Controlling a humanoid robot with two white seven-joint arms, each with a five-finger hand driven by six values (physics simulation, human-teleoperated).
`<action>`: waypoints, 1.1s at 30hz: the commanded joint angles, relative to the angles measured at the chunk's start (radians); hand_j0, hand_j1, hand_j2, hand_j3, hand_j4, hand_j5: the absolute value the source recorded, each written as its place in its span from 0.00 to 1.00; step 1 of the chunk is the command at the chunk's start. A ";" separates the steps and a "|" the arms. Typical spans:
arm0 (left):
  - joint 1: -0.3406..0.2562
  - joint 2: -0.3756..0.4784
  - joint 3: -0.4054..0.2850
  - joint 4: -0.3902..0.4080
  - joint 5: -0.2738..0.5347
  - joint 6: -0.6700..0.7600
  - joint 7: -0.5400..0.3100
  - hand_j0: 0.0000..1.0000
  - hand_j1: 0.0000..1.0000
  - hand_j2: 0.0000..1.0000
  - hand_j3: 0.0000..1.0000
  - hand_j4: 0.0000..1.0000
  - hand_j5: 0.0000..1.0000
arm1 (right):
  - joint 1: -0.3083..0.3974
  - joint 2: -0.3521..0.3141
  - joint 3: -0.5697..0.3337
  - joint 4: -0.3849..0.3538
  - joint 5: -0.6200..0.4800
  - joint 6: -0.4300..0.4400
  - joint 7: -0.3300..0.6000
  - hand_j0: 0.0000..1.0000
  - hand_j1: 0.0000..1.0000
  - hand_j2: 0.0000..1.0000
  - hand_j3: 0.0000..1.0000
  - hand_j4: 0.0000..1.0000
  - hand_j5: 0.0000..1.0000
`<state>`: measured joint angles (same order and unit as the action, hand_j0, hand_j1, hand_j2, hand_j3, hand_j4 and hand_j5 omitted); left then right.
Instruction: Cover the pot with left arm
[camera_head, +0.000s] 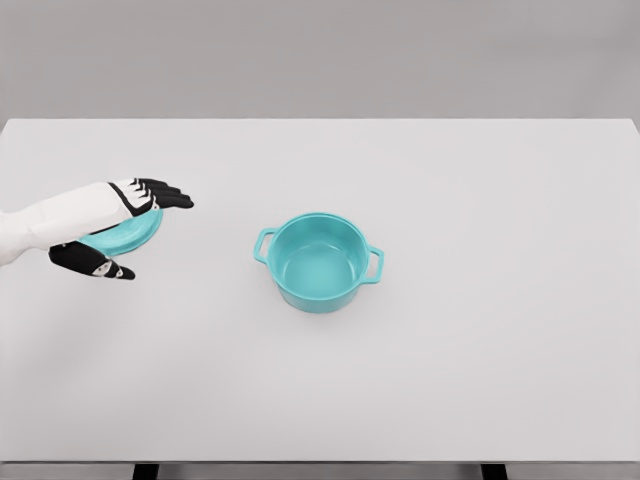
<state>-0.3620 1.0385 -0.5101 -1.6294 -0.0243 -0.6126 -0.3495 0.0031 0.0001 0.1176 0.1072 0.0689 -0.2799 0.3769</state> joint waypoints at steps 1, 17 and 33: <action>0.000 0.003 -0.001 0.009 0.010 0.002 0.000 1.00 1.00 1.00 1.00 1.00 1.00 | 0.000 0.000 0.001 0.005 0.000 -0.001 -0.001 1.00 1.00 1.00 1.00 1.00 1.00; -0.160 -0.202 -0.107 0.563 0.150 0.002 0.049 1.00 1.00 1.00 1.00 1.00 1.00 | 0.003 0.000 -0.001 0.005 0.000 -0.001 -0.001 1.00 1.00 1.00 1.00 1.00 1.00; -0.296 -0.233 -0.248 0.792 0.224 0.002 -0.048 0.80 0.80 0.80 0.80 0.80 0.80 | 0.003 0.000 -0.001 0.005 0.000 -0.001 -0.001 1.00 1.00 1.00 1.00 1.00 1.00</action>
<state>-0.6611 0.8065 -0.7539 -0.8547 0.2004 -0.6122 -0.3893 0.0061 0.0001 0.1167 0.1120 0.0684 -0.2801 0.3755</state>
